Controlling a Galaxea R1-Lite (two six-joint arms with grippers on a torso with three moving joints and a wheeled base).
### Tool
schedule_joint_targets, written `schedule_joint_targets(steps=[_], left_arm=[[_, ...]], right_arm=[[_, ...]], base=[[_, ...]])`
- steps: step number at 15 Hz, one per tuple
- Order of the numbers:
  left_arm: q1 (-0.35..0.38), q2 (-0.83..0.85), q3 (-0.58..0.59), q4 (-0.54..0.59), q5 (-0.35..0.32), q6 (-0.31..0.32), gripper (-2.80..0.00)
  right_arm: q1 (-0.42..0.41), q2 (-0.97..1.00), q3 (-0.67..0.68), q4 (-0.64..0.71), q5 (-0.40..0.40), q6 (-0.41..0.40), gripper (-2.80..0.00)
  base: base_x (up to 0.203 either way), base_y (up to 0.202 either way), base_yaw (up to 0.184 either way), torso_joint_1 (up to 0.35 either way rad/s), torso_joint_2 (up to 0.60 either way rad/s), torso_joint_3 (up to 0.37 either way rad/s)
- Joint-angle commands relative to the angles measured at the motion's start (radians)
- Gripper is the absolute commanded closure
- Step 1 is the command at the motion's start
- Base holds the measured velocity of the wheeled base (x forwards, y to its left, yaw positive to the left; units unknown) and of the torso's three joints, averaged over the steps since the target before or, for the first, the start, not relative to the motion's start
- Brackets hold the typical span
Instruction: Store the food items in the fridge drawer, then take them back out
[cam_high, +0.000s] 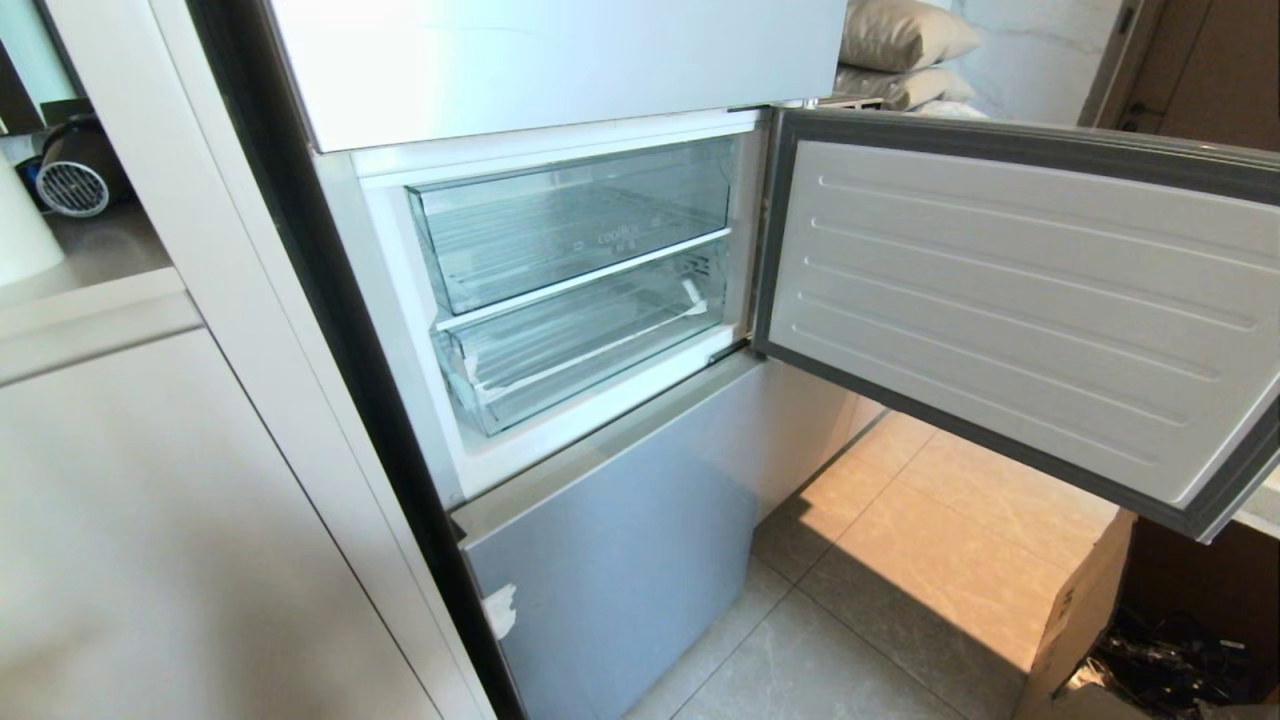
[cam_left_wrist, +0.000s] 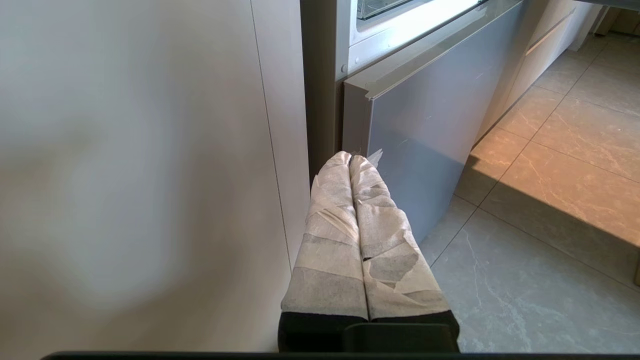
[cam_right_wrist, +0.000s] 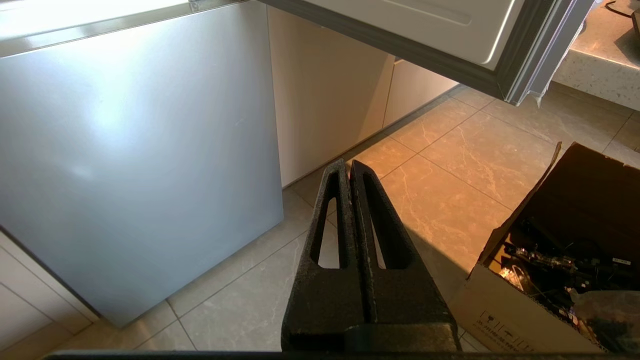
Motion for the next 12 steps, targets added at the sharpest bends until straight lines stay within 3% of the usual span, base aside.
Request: schedule_joint_targets(steps=[1, 7, 12], left_arm=[[0.000, 0.000, 0.000, 0.000, 0.000, 0.000, 0.00], [0.000, 0.000, 0.000, 0.000, 0.000, 0.000, 0.00], [0.000, 0.000, 0.000, 0.000, 0.000, 0.000, 0.00]], right_arm=[[0.000, 0.001, 0.000, 0.000, 0.000, 0.000, 0.00], [0.000, 0.001, 0.000, 0.000, 0.000, 0.001, 0.00], [0.000, 0.001, 0.000, 0.000, 0.000, 0.001, 0.00]], base=[[0.000, 0.000, 0.000, 0.000, 0.00, 0.000], [-0.001, 0.000, 0.012, 0.000, 0.00, 0.000], [-0.001, -0.008, 0.164, 0.000, 0.00, 0.002]])
